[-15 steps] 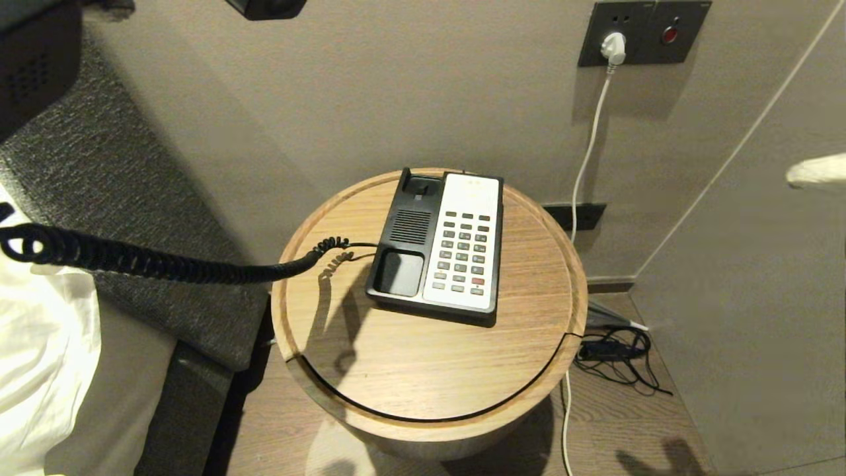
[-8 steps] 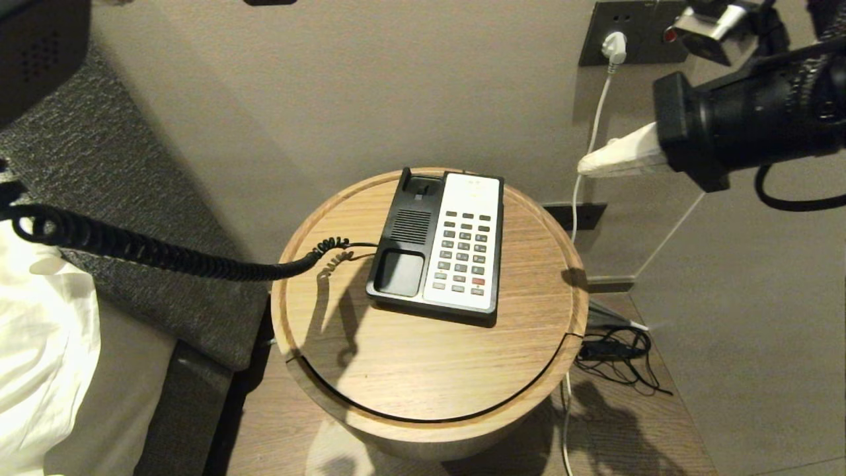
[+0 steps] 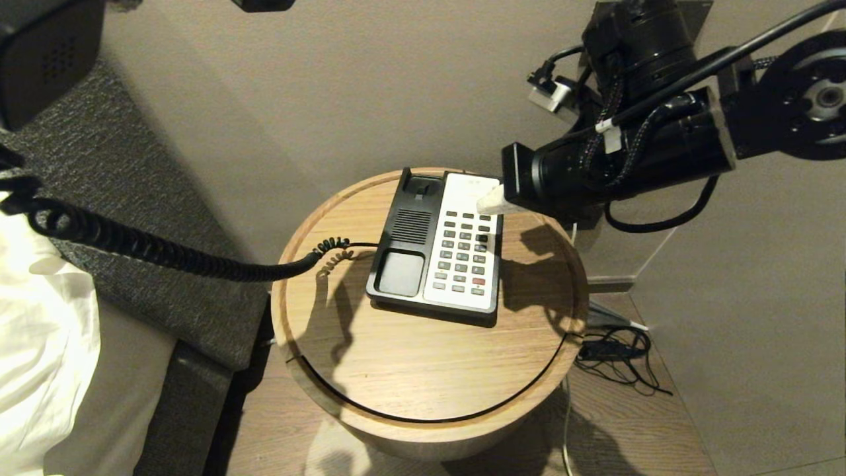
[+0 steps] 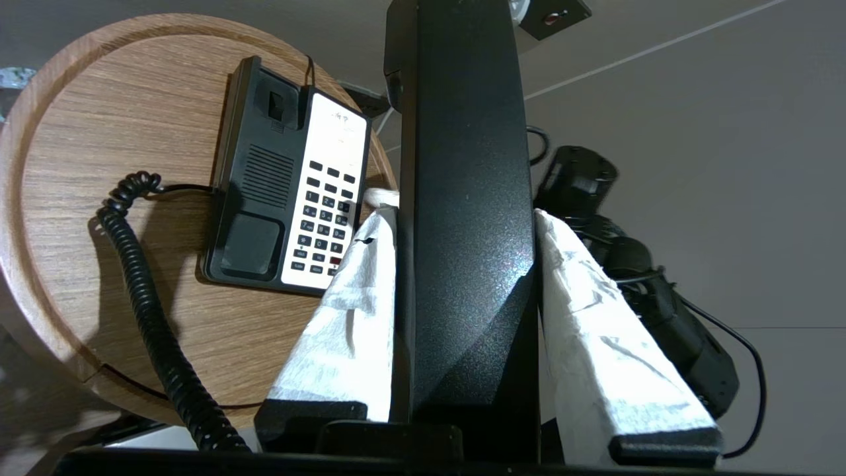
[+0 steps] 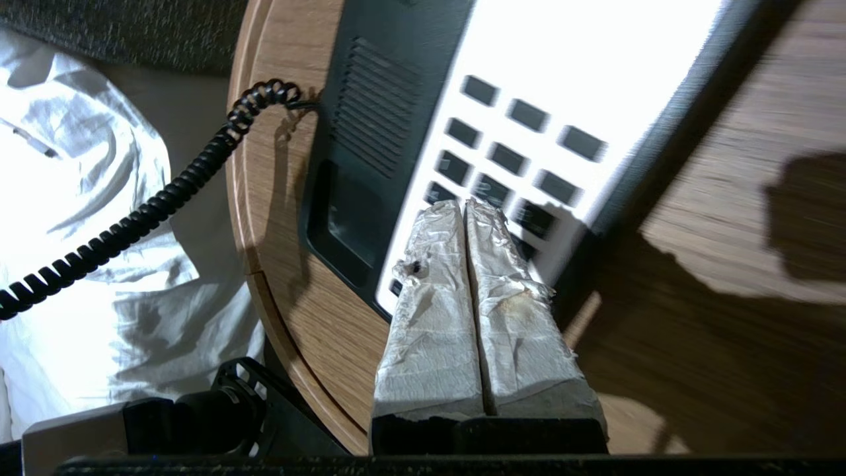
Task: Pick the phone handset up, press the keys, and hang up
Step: Dial the number
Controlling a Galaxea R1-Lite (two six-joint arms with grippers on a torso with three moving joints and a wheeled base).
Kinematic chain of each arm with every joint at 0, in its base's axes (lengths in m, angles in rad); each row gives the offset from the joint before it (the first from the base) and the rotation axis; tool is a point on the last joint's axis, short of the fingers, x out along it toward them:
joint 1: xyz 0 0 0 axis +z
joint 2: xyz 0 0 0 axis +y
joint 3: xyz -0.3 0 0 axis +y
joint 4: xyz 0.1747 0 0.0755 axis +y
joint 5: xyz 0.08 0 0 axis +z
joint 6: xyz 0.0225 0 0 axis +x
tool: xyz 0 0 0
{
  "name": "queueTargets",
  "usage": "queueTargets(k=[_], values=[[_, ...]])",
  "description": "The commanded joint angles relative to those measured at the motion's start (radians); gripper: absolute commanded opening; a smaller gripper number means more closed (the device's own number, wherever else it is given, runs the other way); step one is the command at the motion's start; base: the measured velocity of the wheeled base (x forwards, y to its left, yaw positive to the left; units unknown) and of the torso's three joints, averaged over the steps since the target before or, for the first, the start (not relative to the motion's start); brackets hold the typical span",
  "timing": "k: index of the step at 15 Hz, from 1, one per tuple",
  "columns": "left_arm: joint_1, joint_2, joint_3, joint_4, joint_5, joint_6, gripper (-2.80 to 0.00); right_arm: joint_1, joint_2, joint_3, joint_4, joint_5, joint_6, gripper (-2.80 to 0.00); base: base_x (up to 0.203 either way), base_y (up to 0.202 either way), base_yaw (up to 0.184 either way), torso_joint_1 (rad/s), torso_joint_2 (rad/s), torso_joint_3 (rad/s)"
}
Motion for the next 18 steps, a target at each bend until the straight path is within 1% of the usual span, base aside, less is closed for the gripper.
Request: queueTargets(k=[1,9,14,18], values=[[0.003,-0.001,0.0,0.004,0.001,-0.005,-2.8,0.022,0.045,0.002,-0.003,-0.001,0.005,-2.8,0.0,0.0,0.0,0.0,0.0,0.0],[0.018,-0.013,0.006,0.005,-0.003,-0.006,-2.8,0.032,0.091,-0.009,-0.006,-0.001,0.009,-2.8,0.0,0.0,0.0,0.0,0.0,0.0],[0.023,-0.019,0.01,0.005,-0.003,-0.009,-2.8,0.032,0.129,-0.1,-0.004,0.001,0.01,-2.8,0.0,0.0,0.0,0.0,0.0,0.0],[0.026,-0.021,0.012,0.005,-0.003,-0.009,-2.8,0.032,0.144,-0.106,-0.003,-0.001,0.01,-2.8,0.0,0.0,0.0,0.0,0.0,0.0]])
